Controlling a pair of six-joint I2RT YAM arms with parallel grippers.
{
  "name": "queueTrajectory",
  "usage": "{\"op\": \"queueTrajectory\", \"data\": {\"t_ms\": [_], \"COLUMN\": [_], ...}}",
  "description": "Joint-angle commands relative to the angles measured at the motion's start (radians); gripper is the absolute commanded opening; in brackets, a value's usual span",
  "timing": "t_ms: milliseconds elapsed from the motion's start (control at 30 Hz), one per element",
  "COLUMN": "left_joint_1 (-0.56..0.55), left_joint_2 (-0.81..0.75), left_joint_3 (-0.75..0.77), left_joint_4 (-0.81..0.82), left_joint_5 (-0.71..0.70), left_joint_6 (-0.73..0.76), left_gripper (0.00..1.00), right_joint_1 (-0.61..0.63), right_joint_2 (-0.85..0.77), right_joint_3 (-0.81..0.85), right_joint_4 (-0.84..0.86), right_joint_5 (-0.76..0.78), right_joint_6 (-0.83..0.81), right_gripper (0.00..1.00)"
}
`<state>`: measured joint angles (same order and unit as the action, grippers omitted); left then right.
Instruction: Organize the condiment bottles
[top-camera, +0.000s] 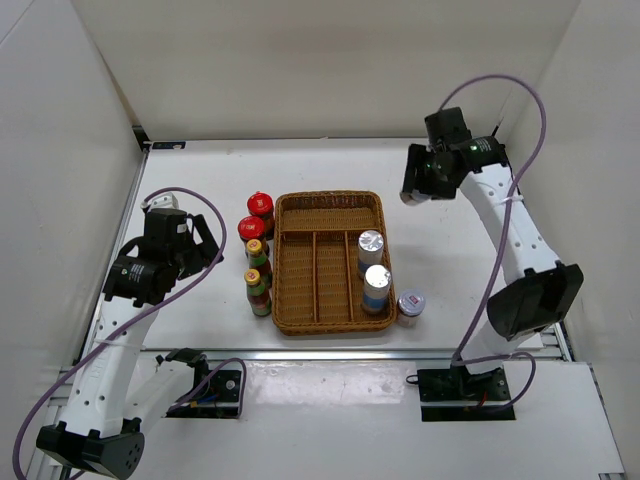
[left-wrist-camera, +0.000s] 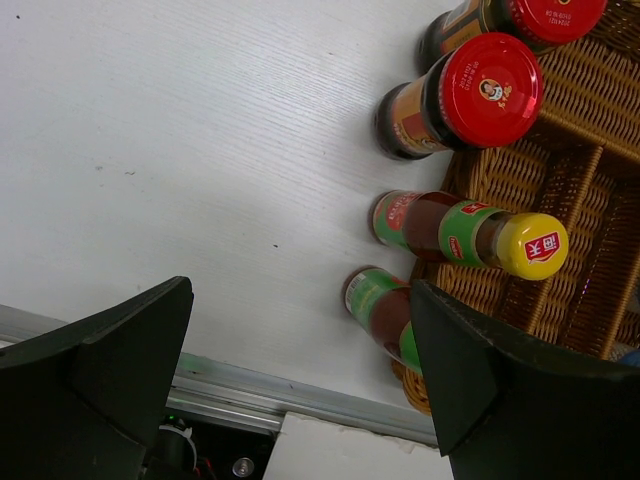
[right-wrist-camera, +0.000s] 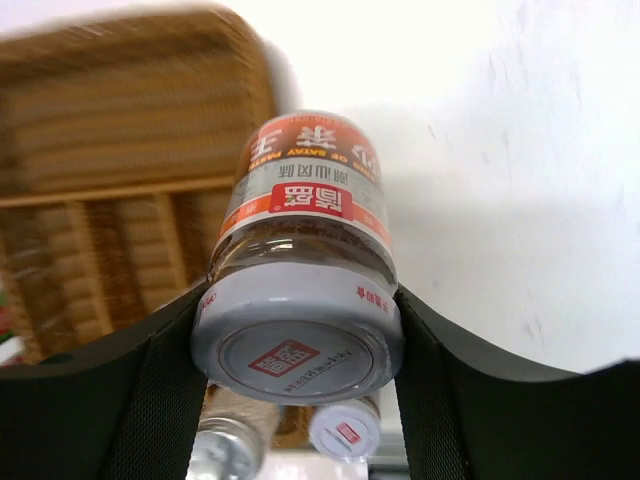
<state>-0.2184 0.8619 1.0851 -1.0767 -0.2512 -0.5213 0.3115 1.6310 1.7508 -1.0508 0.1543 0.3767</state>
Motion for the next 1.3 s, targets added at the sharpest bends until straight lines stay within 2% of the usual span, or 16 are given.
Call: {"op": "queueTrajectory", "data": {"t_ms": [0, 67, 167, 300, 433, 733, 900, 1067, 1167, 1200, 1267], "left_joint_1": [-0.004, -0.004, -0.004, -0.004, -0.004, -0.004, -0.004, -0.004, -0.004, -0.004, -0.004], "left_joint_2": [-0.015, -0.024, -0.024, -0.024, -0.024, -0.034, -0.034, -0.034, -0.034, -0.034, -0.034], "left_joint_3": [-0.008, -0.008, -0.017, -0.017, -0.017, -0.017, -0.017, -0.017, -0.017, -0.017, -0.017], "left_joint_4": [-0.005, -0.005, -0.005, -0.005, -0.005, -0.014, -0.014, -0.014, -0.014, -0.014, -0.014], "left_joint_5": [-0.020, -0.020, -0.020, -0.030, -0.030, -0.030, -0.039, -0.039, -0.039, -0.039, -0.039], "left_joint_6": [-0.008, -0.008, -0.017, -0.017, -0.017, -0.017, -0.017, -0.026, -0.026, -0.026, -0.026], "left_gripper": [1.00, 1.00, 1.00, 1.00, 1.00, 1.00, 1.00, 1.00, 1.00, 1.00, 1.00], "right_joint_1": [0.102, 0.179, 0.286, 0.443, 0.492, 0.503, 0.494, 0.472, 0.463, 0.463, 0.463], "right_joint_2": [0.007, 0.047, 0.191, 0.355, 0.487, 0.535, 0.524, 0.506, 0.497, 0.497, 0.497], "right_joint_3": [0.163, 0.235, 0.392, 0.590, 0.714, 0.622, 0.471, 0.336, 0.270, 0.269, 0.256], "right_joint_4": [0.003, -0.011, -0.084, -0.210, -0.304, -0.304, -0.246, -0.167, -0.123, -0.123, -0.112], "right_joint_5": [0.004, -0.010, -0.050, 0.022, 0.039, 0.017, -0.019, -0.059, -0.085, -0.094, -0.094], "right_joint_6": [-0.061, -0.100, -0.189, -0.246, -0.256, -0.237, -0.199, -0.188, -0.188, -0.188, -0.188], "right_gripper": [0.00, 0.00, 0.00, 0.00, 0.00, 0.00, 0.00, 0.08, 0.19, 0.32, 0.51]}}
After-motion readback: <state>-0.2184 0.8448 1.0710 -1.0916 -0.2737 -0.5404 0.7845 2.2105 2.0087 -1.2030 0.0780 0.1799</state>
